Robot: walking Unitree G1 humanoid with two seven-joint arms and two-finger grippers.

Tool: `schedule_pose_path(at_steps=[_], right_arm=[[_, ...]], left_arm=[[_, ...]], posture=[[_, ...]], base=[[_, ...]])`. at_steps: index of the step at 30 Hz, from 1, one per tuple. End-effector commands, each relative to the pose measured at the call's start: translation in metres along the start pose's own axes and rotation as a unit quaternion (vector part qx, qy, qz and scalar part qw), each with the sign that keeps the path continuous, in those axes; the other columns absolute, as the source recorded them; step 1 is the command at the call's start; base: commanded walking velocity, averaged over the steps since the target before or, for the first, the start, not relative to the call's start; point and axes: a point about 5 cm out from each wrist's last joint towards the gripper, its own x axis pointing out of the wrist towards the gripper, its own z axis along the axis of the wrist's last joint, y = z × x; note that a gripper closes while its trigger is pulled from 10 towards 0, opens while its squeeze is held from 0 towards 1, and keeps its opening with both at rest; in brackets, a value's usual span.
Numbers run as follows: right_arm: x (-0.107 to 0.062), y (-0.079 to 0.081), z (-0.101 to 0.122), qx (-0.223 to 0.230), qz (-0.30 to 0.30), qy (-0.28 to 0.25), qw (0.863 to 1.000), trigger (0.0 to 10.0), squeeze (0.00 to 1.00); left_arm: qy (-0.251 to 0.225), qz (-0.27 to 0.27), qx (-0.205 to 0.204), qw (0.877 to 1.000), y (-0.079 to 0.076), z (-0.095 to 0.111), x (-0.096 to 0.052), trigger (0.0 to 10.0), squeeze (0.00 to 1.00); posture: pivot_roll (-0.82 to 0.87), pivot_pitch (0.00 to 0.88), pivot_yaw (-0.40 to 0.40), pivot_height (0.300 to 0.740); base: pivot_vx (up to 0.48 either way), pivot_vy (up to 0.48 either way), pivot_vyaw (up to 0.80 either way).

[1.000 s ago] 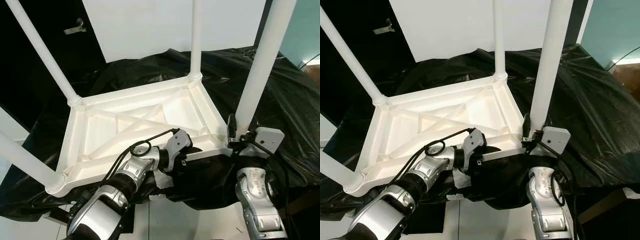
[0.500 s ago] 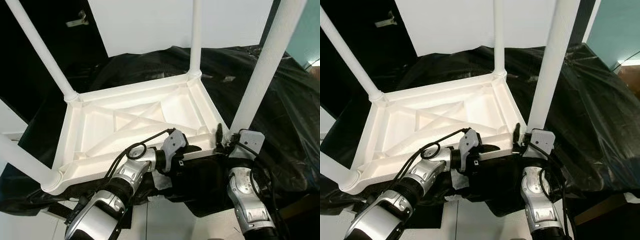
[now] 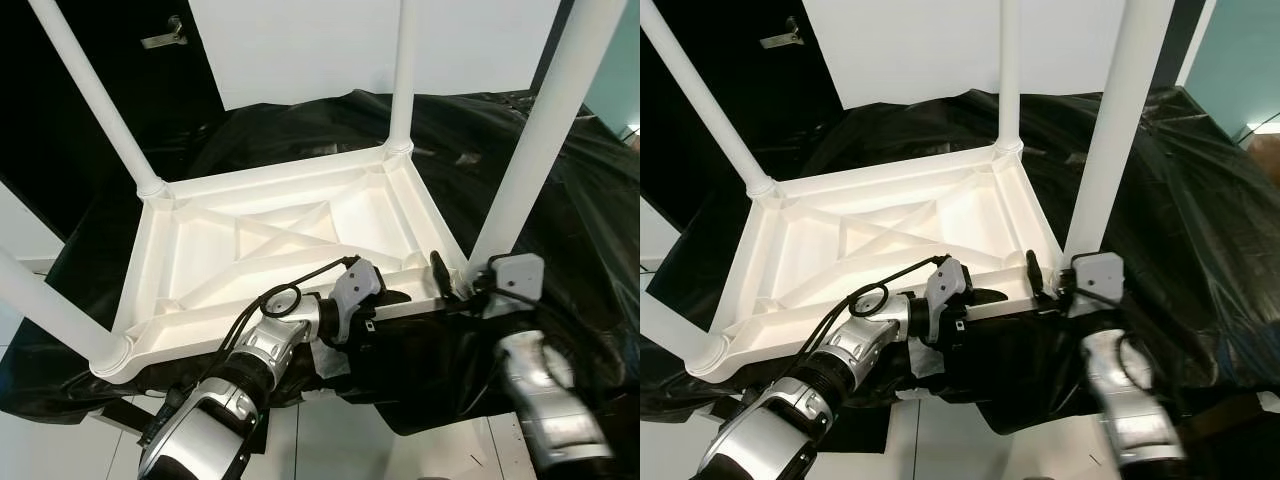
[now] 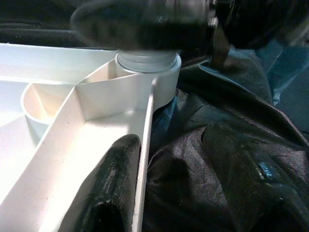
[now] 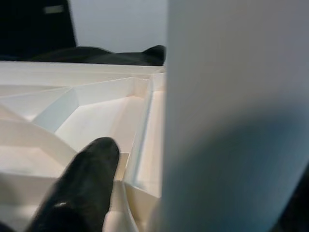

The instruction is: Building children table

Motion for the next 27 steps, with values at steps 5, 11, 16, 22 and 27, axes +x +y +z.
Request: schedule_pose_path(at_steps=[5, 11, 16, 22, 27], right_arm=[[-0.009, 0.004, -0.002, 0.019, 0.087, 0.029, 0.996, 0.0, 0.00], [-0.020, -0.001, -0.018, 0.043, 0.116, 0.088, 0.988, 0.0, 0.00], [-0.021, 0.002, -0.028, 0.103, 0.072, 0.109, 0.986, 0.0, 0.00], [-0.024, 0.025, -0.036, 0.129, 0.043, 0.120, 0.983, 0.0, 0.00], [-0.012, 0.059, -0.033, 0.171, -0.070, 0.087, 0.979, 0.0, 0.00]], left_arm=[[0.043, -0.072, -0.034, 0.996, -0.016, -0.022, 0.002, 10.0, 0.00], [0.043, -0.072, -0.031, 0.996, -0.014, -0.020, 0.004, 10.0, 0.00], [0.043, -0.074, -0.029, 0.996, -0.014, -0.020, 0.003, 10.0, 0.00], [0.046, -0.076, -0.029, 0.996, -0.013, -0.020, 0.002, 10.0, 0.00], [0.052, -0.074, -0.024, 0.996, -0.010, -0.019, -0.002, 10.0, 0.00]], posture=[[-0.20, 0.000, 0.084, 0.740], [-0.21, 0.000, 0.086, 0.740], [-0.20, 0.000, 0.089, 0.740], [-0.19, 0.000, 0.103, 0.740], [-0.17, 0.000, 0.114, 0.740]], base=[[0.000, 0.000, 0.00], [0.000, 0.000, 0.00], [0.000, 0.000, 0.00], [0.000, 0.000, 0.00], [0.000, 0.000, 0.00]])
